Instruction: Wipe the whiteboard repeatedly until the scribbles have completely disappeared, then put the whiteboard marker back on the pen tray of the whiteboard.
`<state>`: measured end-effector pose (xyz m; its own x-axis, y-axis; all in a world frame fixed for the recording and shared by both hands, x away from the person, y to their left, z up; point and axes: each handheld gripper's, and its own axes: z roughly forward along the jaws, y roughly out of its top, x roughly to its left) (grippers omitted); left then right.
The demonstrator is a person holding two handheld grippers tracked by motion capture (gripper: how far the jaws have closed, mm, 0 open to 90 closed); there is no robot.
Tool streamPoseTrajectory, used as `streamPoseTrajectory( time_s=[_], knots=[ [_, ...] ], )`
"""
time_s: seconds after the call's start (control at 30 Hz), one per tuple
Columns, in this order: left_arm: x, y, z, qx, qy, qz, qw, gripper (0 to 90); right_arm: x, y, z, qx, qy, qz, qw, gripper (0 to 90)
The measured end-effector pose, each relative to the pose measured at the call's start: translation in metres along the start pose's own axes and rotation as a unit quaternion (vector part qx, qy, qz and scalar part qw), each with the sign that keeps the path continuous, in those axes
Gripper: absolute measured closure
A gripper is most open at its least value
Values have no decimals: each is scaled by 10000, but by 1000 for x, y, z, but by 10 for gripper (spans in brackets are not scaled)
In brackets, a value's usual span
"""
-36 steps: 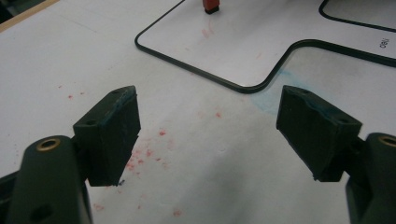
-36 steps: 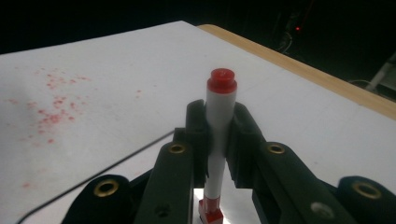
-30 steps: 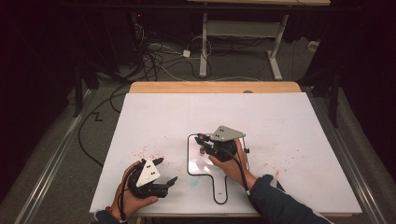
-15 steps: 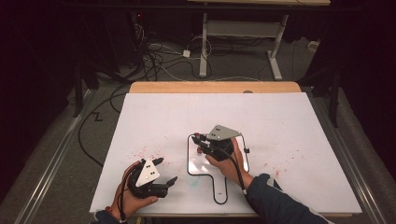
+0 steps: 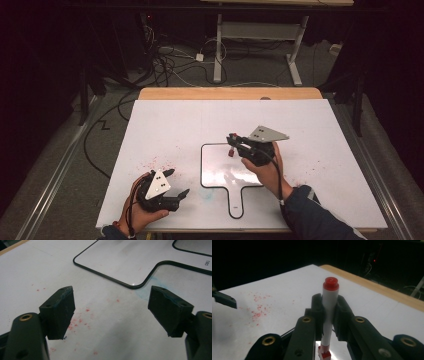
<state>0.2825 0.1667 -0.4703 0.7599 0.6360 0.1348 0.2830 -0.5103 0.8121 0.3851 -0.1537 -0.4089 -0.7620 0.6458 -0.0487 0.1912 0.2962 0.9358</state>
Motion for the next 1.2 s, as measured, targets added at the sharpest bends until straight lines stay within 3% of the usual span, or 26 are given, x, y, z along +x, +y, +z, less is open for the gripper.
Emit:
streamPoseTrajectory(
  time_s=[0.23, 0.43, 0.6, 0.67, 0.8, 1.0, 1.2],
  knots=[
    [2, 0, 2, 19, 34, -55, 10000, 208, -16, 7, -54, -93, 201, 131, 9997, 811],
    [3, -1, 2, 32, 20, -50, 10000, 208, -31, -3, -84, 224, 275, 439, 9984, 811],
    [2, -1, 1, 23, 10, -22, 10000, 208, -50, -13, -100, 661, 436, 892, 9929, 810],
    [1, -1, 0, 17, 11, -6, 10000, 208, -58, -18, -104, 809, 366, 1117, 9898, 810],
    [1, -1, 1, 36, 1, -13, 10000, 208, -68, -30, -97, 1270, 488, 1482, 9795, 808],
    [2, -2, 2, 106, -8, -6, 9999, 208, -78, -47, -68, 1488, 449, 1713, 9729, 802],
    [1, 0, 6, 140, -30, 29, 9999, 208, -89, -59, -45, 1530, 147, 1802, 9715, 752]
  ],
)
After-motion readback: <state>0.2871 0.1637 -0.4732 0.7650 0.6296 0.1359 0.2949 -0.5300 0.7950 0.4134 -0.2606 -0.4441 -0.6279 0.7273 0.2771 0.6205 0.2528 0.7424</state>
